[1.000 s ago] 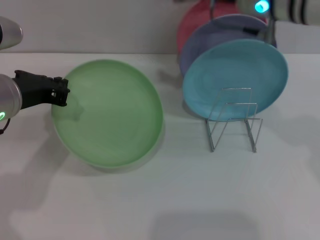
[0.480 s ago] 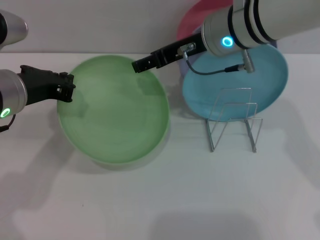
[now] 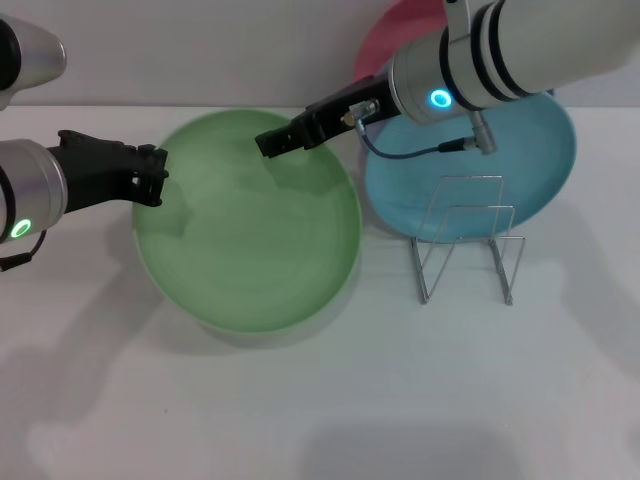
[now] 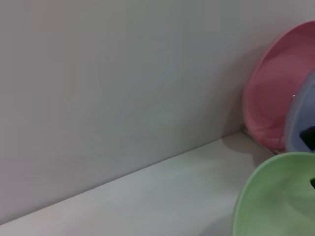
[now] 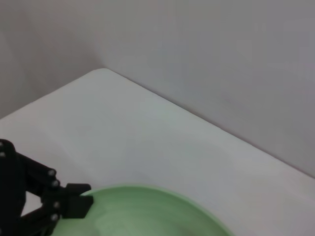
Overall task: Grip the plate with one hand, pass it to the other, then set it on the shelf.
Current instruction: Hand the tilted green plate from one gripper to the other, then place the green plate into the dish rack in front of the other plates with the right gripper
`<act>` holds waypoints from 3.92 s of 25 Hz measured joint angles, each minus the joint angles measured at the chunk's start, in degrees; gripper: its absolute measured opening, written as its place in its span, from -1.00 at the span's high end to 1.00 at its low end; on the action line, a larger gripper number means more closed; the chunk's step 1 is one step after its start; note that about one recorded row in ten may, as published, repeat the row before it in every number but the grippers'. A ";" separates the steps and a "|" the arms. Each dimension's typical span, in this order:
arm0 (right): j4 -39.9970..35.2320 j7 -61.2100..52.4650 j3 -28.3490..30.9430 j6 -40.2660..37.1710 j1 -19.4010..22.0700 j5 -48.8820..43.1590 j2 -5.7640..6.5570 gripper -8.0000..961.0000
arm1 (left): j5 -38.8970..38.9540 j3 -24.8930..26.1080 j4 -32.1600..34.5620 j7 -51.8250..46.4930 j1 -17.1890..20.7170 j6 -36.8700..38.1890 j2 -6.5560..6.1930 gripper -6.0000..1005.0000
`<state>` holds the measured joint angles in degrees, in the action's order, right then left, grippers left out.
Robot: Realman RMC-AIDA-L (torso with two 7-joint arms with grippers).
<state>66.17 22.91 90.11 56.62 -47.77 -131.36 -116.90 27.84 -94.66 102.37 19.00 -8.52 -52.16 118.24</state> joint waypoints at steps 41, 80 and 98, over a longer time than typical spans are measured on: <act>-1.43 5.47 -0.74 -4.61 1.68 -1.55 -1.58 0.64 | 0.65 -1.03 0.75 0.46 -0.44 0.21 0.06 0.81; 24.41 82.70 -8.93 -33.03 44.20 56.39 -2.25 0.91 | 0.01 -14.43 -47.88 -8.76 7.27 106.79 0.08 -0.57; -11.76 124.93 14.37 19.23 41.66 83.52 -2.05 0.91 | 0.02 -15.04 -58.96 -14.21 3.34 107.08 0.15 -0.57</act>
<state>54.41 147.83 104.48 75.85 -6.11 -47.84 -118.95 27.86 -109.70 43.42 4.78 -5.19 54.92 118.39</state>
